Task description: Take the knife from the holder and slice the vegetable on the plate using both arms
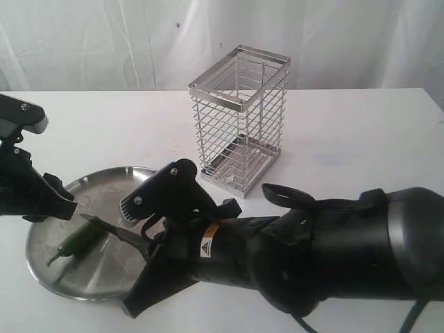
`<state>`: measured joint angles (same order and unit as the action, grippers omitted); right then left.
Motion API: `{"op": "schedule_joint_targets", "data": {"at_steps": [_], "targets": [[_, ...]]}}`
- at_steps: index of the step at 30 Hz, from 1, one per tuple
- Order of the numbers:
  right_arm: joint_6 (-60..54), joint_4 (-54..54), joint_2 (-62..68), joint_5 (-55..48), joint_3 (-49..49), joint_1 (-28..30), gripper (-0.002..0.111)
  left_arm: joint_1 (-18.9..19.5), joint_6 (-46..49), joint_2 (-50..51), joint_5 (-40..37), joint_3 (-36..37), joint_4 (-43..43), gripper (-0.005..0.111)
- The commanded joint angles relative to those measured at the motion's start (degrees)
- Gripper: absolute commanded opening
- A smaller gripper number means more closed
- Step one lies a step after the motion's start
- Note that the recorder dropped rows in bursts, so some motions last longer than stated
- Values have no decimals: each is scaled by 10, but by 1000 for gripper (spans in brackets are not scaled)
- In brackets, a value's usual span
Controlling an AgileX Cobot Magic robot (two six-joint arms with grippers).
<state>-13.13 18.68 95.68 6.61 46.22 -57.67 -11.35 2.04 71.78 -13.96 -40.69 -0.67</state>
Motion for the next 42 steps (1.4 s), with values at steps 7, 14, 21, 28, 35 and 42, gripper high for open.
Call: {"op": "schedule_joint_targets", "data": {"at_steps": [7,14,21,28,35,42], "targets": [[5,-1,21,34,5,-1,0,-1,-6,-5,9,3,-3,55],[16,13,21,45,5,-1,0,-1,-7,-5,7,3,-3,55],[16,20,21,47,5,-1,0,-1,-8,-5,7,3,-3,55],[16,21,21,60,5,-1,0,-1,110,21,67,42,80,55],[18,23,21,66,7,-1,0,-1,222,105,111,49,84,55],[18,23,21,65,7,-1,0,-1,312,177,160,49,86,55]]}}
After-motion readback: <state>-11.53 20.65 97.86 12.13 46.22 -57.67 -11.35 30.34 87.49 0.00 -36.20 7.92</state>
